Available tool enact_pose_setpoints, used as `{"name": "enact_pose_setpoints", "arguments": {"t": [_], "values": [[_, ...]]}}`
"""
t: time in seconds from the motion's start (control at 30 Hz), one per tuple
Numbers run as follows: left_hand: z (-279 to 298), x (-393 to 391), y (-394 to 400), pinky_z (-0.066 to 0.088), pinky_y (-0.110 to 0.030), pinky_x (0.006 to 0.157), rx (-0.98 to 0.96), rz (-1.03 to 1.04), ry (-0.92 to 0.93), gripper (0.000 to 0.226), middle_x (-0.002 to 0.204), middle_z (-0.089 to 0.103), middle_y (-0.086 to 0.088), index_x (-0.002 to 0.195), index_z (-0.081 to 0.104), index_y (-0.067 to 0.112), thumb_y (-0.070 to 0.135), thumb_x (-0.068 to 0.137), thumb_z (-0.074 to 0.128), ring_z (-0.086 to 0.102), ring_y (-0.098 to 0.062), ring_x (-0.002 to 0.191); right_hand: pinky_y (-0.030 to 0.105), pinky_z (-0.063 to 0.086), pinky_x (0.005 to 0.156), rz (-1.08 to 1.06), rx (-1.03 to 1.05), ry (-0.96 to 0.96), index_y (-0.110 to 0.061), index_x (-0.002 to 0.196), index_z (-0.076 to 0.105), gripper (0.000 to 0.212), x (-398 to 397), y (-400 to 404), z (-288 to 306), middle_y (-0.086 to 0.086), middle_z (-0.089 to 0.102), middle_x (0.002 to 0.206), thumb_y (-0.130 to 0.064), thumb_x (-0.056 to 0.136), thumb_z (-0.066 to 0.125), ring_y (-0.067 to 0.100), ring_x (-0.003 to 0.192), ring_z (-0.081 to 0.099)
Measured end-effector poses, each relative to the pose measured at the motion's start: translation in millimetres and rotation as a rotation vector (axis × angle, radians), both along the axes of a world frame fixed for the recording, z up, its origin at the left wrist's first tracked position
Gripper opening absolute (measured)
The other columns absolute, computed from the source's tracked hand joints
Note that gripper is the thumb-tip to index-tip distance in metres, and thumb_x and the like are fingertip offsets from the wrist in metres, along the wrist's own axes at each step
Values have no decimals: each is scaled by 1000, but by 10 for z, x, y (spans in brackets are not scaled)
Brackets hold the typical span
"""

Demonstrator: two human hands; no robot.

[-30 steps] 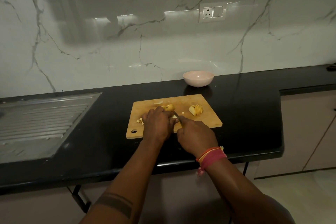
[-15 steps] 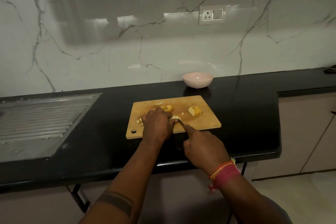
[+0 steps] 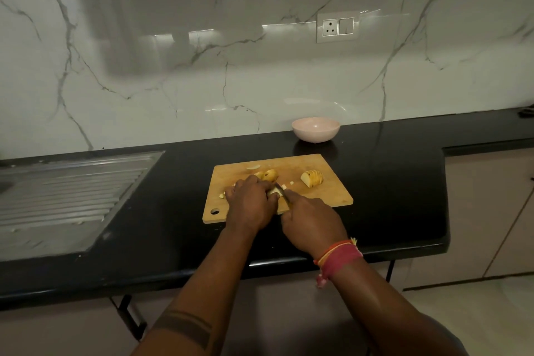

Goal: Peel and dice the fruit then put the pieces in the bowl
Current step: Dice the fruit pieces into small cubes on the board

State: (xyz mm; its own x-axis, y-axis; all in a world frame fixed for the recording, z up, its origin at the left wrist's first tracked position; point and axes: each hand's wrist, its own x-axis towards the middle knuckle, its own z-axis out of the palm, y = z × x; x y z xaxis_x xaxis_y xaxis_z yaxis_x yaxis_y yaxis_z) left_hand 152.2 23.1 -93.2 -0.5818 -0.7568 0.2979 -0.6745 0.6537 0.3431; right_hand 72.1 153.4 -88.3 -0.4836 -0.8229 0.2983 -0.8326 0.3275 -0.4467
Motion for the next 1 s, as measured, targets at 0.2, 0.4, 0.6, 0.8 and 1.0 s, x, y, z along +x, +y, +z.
{"name": "enact_pose_setpoints", "arguments": {"t": [0.2, 0.4, 0.6, 0.8, 1.0], "values": [[5, -19, -8, 29, -50, 106, -6, 1, 8, 35, 125, 57, 2, 132, 64, 38, 45, 99, 55, 47, -24, 120, 32, 49, 63, 11, 55, 37, -30, 143, 47, 45, -8, -172, 28, 4, 67, 94, -32, 98, 45, 22, 78, 62], [5, -34, 2, 28, -50, 108, -4, 17, 1, 37, 130, 57, 2, 131, 65, 35, 48, 98, 55, 47, -24, 122, 32, 48, 61, 2, 73, 116, -30, 151, 36, 55, 48, 119, -93, 0, 62, 84, -31, 97, 45, 16, 71, 59], [-15, -18, -14, 29, -50, 108, 13, 15, -5, 38, 130, 57, 2, 133, 64, 35, 49, 98, 56, 48, -25, 122, 33, 54, 62, -5, -4, 38, -38, 151, 37, 58, 35, 244, -99, -6, 60, 77, -31, 95, 46, 11, 66, 58], [-22, 1, -47, 36, -48, 108, 53, -2, 60, 37, 130, 59, 0, 132, 66, 33, 43, 97, 62, 51, -25, 121, 30, 49, 60, 8, -34, 3, -36, 152, 37, 55, 44, 162, -44, -5, 58, 78, -31, 97, 46, 13, 69, 58], [-36, -15, -81, 39, -48, 105, 63, -14, 90, 33, 127, 60, 2, 129, 67, 37, 43, 96, 63, 53, -24, 119, 30, 42, 59, 41, -6, -2, -37, 148, 41, 54, 29, -56, -5, -2, 57, 82, -31, 95, 47, 18, 72, 56]]}}
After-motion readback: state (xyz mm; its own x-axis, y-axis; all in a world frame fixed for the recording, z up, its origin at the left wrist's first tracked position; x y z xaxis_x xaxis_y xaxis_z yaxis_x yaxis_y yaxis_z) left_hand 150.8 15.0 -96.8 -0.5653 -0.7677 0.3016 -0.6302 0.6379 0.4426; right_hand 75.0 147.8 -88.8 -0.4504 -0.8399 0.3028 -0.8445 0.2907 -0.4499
